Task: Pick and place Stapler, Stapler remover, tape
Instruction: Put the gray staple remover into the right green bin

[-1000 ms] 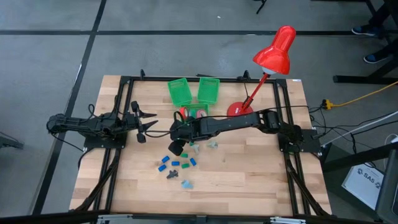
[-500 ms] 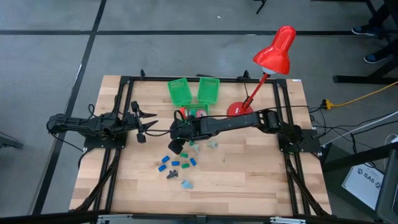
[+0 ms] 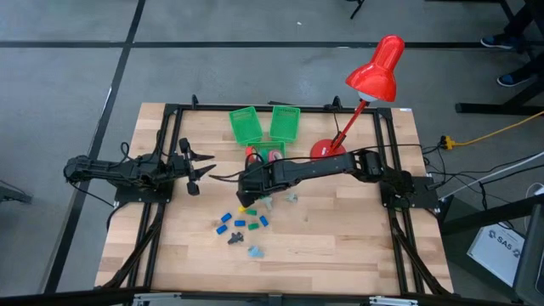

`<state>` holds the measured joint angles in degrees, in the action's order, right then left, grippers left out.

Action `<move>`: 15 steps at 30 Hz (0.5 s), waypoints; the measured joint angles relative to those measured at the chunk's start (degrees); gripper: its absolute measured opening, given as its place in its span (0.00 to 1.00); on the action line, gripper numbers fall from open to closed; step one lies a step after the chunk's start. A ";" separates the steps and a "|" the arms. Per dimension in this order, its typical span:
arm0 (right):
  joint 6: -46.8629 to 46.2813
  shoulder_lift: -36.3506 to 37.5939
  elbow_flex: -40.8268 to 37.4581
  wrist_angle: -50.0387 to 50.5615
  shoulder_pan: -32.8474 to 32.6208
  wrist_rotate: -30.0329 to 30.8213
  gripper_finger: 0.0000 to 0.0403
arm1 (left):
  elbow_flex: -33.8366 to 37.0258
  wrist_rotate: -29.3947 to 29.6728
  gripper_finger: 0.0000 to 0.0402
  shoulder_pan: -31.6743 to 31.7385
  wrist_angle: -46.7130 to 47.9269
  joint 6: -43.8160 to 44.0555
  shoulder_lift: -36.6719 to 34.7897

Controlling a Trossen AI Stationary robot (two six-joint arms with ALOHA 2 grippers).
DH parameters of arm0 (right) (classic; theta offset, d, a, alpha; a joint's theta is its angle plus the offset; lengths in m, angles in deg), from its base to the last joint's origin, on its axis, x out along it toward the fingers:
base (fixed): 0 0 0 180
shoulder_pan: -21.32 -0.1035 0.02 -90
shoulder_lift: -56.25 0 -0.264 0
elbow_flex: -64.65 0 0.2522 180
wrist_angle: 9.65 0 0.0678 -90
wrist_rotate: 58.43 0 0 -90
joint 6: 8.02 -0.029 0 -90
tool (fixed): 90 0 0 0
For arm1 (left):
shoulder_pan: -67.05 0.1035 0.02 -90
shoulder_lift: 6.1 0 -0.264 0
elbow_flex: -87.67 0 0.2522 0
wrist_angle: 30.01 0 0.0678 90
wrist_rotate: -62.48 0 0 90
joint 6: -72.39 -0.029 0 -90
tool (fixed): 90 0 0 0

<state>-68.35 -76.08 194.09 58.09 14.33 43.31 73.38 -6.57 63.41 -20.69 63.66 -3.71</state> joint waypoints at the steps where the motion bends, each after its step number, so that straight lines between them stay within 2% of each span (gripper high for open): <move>1: -0.69 0.00 0.00 0.48 -0.01 -0.71 0.30 | 0.02 0.00 0.32 0.00 0.02 0.00 0.02; 7: -1.28 0.00 0.00 0.64 0.00 -5.12 0.30 | 0.01 0.00 0.32 0.00 0.00 0.00 0.02; 12: -10.05 0.00 0.00 2.35 -0.02 -7.44 0.30 | 0.01 0.00 0.32 0.02 0.02 0.00 0.02; 15: -11.21 0.00 0.00 2.45 -0.48 -7.44 0.30 | 0.02 0.00 0.32 0.02 0.00 0.02 0.02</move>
<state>-79.56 -76.08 194.09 60.55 13.85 35.87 73.40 -6.57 63.44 -20.69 63.68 -3.69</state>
